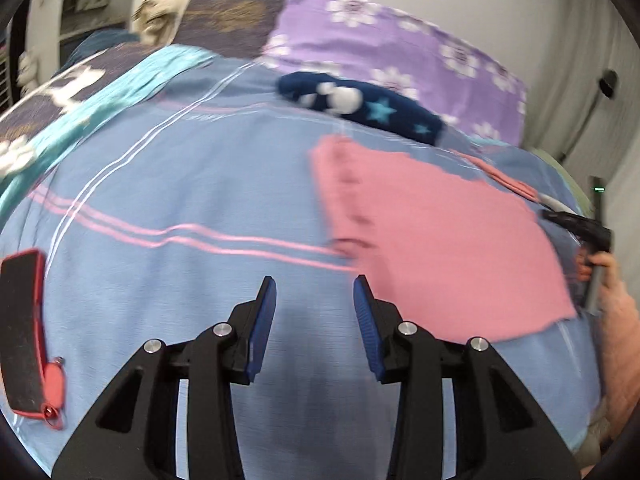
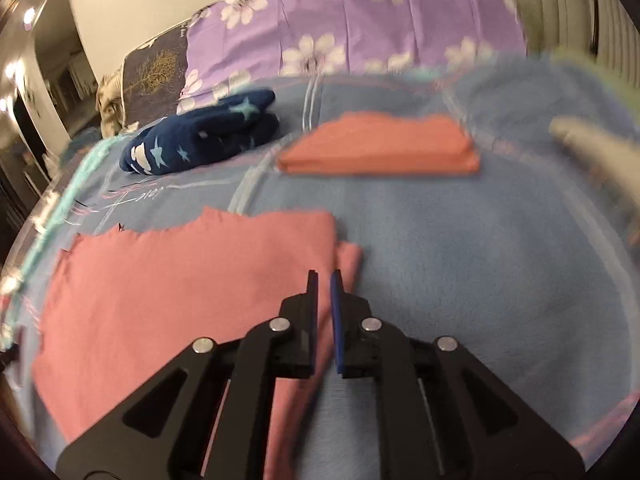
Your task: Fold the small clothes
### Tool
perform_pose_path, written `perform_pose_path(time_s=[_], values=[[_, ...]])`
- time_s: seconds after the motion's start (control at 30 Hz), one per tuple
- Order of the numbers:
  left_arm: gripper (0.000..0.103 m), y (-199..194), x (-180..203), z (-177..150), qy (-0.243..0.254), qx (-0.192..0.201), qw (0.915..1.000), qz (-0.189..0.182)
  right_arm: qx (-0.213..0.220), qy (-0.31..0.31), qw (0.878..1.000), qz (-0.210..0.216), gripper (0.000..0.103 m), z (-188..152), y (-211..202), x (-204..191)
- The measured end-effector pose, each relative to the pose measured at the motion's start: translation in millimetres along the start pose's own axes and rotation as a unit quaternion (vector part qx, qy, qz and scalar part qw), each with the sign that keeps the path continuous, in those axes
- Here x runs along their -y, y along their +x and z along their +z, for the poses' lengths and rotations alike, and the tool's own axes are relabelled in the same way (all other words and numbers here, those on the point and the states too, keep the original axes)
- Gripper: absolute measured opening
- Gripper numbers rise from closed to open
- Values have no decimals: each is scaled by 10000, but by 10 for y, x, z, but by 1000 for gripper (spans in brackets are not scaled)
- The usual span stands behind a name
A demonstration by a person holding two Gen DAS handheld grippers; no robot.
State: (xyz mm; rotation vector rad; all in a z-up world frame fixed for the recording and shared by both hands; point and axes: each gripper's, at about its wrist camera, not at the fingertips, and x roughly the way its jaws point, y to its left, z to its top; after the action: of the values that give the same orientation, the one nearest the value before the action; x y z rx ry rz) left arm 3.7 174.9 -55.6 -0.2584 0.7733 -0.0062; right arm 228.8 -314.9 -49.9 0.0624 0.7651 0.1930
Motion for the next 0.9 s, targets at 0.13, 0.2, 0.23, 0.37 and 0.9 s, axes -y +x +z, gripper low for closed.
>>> perform_pose_path(time_s=[0.13, 0.2, 0.23, 0.37, 0.9], values=[[40, 359, -212, 123, -24, -248, 9996, -112, 156, -584, 9982, -47, 22, 196, -205, -724], [40, 498, -171, 199, 78, -398, 9989, -249, 209, -953, 9949, 250, 26, 249, -272, -1170], [40, 553, -117, 224, 175, -426, 9982, -395, 207, -1218, 9916, 371, 28, 251, -290, -1422], [42, 648, 17, 235, 287, -442, 9934, -1017, 152, -2095, 9759, 589, 30, 171, -237, -2230], [40, 808, 201, 368, 238, 76, 9600, -2790, -790, -2756, 9474, 1419, 39, 354, 545, -3699]])
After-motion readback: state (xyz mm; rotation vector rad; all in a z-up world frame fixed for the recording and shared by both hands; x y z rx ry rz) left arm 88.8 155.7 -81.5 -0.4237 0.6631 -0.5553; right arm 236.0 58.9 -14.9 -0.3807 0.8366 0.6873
